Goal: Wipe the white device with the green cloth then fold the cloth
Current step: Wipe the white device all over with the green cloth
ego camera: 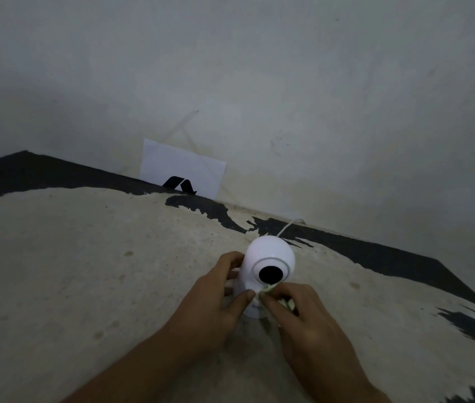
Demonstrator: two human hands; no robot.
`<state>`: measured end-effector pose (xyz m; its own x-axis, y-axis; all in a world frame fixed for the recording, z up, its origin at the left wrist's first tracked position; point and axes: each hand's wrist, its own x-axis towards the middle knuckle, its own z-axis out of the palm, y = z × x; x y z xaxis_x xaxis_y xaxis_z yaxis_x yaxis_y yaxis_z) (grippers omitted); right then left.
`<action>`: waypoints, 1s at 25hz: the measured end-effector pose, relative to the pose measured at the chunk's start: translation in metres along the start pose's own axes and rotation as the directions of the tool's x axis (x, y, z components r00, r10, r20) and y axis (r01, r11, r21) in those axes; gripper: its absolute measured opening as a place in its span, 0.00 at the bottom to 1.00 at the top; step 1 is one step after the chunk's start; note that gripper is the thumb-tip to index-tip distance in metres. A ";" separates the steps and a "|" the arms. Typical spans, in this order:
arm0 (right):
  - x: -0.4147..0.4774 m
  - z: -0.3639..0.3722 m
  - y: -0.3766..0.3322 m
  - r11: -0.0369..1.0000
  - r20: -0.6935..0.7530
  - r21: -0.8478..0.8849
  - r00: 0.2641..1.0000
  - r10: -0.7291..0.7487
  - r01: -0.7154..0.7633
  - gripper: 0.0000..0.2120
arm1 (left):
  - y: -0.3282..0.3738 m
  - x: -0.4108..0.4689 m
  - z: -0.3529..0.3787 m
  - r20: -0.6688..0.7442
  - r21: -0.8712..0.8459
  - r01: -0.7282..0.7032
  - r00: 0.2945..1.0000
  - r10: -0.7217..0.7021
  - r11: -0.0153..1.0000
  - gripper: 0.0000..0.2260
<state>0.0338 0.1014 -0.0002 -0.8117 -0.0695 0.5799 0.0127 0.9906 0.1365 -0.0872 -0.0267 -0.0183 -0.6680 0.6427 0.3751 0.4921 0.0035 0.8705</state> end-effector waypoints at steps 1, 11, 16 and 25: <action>-0.002 -0.001 0.002 0.999 -0.010 0.022 0.999 0.046 -0.046 0.17 | -0.001 0.000 0.000 0.000 0.007 -0.002 1.000 0.002 1.000 0.21; 0.002 -0.012 0.001 0.997 -0.138 0.078 0.990 0.027 -0.016 0.12 | -0.001 0.002 -0.002 0.023 0.027 -0.009 1.000 0.008 1.000 0.24; 0.004 -0.007 0.000 0.988 -0.122 0.007 0.981 -0.152 0.154 0.16 | -0.002 0.003 -0.004 0.047 0.020 0.030 0.998 -0.031 0.999 0.29; 0.042 -0.020 0.022 0.984 -0.188 -0.014 0.966 -0.175 0.175 0.13 | -0.009 0.005 -0.001 0.025 0.056 0.008 1.000 -0.009 0.998 0.37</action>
<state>0.0115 0.1181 0.0430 -0.6767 -0.2625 0.6879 -0.1216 0.9613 0.2473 -0.0956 -0.0243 -0.0239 -0.6582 0.6619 0.3588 0.5175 0.0515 0.8542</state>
